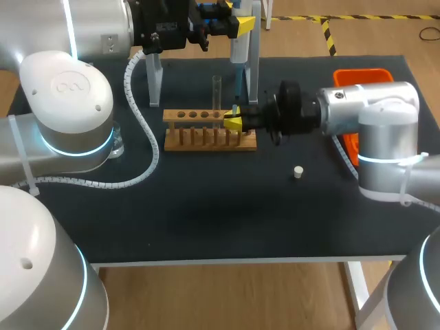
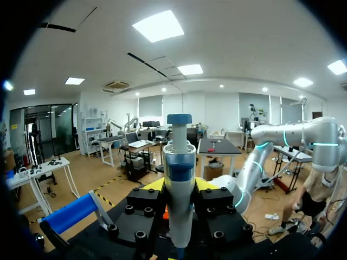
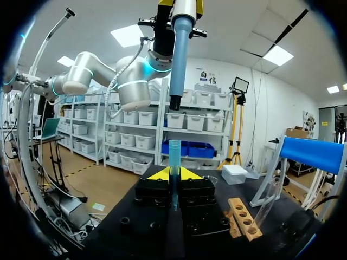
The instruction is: Invert the test tube, pick up the pipette, mount the tip to pipette, aspirate from beaker and dispense into the tube, eject the tip, return the pipette, and cap with the stopper.
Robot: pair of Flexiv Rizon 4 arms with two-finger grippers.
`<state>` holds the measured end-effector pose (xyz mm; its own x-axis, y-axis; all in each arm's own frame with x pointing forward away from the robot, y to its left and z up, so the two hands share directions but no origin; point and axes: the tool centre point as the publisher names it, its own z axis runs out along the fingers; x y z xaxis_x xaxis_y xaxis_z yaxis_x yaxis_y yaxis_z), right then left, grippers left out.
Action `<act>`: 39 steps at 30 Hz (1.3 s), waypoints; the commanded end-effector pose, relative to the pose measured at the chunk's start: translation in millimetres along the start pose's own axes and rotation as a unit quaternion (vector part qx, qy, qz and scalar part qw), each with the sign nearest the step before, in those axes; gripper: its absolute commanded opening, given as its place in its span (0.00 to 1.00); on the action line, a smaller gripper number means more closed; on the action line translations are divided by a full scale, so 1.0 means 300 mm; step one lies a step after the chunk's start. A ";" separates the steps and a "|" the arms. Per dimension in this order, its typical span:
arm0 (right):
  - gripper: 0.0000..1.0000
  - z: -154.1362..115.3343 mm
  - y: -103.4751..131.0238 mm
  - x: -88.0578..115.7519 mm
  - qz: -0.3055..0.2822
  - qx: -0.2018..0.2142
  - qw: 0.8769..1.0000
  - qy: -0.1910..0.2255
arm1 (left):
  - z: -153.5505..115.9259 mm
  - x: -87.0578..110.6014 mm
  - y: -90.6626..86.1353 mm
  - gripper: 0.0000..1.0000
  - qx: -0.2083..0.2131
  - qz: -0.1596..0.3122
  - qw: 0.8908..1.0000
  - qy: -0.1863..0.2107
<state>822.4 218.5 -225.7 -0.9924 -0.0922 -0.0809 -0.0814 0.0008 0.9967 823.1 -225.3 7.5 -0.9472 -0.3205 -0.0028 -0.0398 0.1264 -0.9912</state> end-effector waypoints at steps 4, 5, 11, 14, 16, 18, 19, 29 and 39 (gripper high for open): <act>0.00 -0.006 0.018 0.001 -0.003 -0.001 1.000 -0.002 | -0.002 0.000 -0.002 0.00 0.000 0.000 1.000 0.001; 0.00 -0.006 0.021 0.002 -0.004 -0.001 1.000 -0.002 | -0.002 0.000 -0.002 0.00 0.000 0.000 1.000 0.001; 0.00 -0.009 0.032 0.005 -0.007 -0.002 1.000 -0.002 | -0.002 0.000 -0.002 0.00 0.000 0.000 1.000 0.001; 0.00 -0.010 0.037 0.006 -0.008 -0.003 1.000 -0.002 | -0.002 0.000 -0.002 0.00 0.000 0.000 1.000 0.001; 0.00 -0.010 0.039 0.007 -0.008 -0.003 1.000 -0.002 | -0.002 0.000 -0.002 0.00 0.000 0.000 1.000 0.001; 0.00 -0.009 0.041 0.007 -0.009 -0.003 1.000 -0.001 | -0.002 0.000 -0.002 0.00 0.000 0.000 1.000 0.001; 0.00 -0.009 0.043 0.007 -0.009 -0.003 1.000 -0.001 | -0.002 0.000 -0.002 0.00 0.000 0.000 1.000 0.001; 0.00 -0.006 0.056 0.004 -0.011 -0.005 1.000 -0.002 | -0.002 0.000 -0.002 0.00 0.000 0.000 1.000 0.001; 0.00 -0.011 0.067 0.003 -0.013 -0.007 1.000 -0.003 | -0.002 0.000 -0.002 0.00 0.000 0.000 1.000 0.001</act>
<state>822.0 217.5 -207.2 -0.9904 -0.0885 -0.1058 -0.1049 -0.0155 0.9944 823.1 -225.3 7.5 -0.9472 -0.3205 -0.0028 -0.0398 0.1264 -0.9912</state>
